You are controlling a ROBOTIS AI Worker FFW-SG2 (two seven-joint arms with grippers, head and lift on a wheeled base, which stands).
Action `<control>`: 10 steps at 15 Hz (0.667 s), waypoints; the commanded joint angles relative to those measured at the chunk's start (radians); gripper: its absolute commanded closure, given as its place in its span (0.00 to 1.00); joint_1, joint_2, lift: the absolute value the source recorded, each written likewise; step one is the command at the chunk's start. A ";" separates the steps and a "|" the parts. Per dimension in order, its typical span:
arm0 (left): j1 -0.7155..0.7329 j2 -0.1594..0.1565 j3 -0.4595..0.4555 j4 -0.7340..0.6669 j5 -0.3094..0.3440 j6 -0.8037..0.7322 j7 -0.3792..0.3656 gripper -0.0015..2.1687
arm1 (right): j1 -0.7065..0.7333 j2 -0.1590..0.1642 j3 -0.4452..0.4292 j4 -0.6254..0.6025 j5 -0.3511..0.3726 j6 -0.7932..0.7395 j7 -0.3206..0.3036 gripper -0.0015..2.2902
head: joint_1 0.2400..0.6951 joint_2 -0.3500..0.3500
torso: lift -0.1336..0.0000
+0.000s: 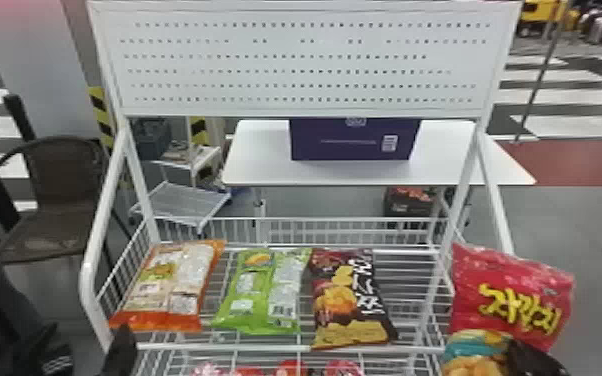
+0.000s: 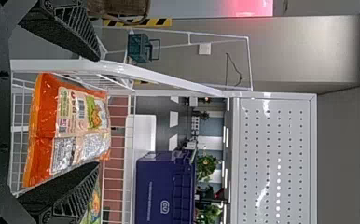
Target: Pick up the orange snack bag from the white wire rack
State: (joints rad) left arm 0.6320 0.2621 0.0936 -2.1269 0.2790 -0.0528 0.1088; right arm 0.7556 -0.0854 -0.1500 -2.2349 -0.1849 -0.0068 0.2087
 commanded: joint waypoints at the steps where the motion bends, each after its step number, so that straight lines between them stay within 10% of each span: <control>1: 0.003 -0.001 0.001 0.001 0.000 0.000 0.000 0.04 | 0.001 0.000 0.001 0.000 0.001 0.000 0.002 0.97 | 0.57 0.50 | 1.00; 10: -0.017 0.000 -0.006 0.012 0.006 0.015 -0.006 0.04 | 0.005 -0.002 0.001 0.000 -0.002 -0.003 0.003 0.97 | 0.57 0.50 | 1.00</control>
State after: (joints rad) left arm 0.6318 0.2615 0.0907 -2.1251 0.2809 -0.0479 0.1055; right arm 0.7593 -0.0874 -0.1483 -2.2350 -0.1870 -0.0096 0.2117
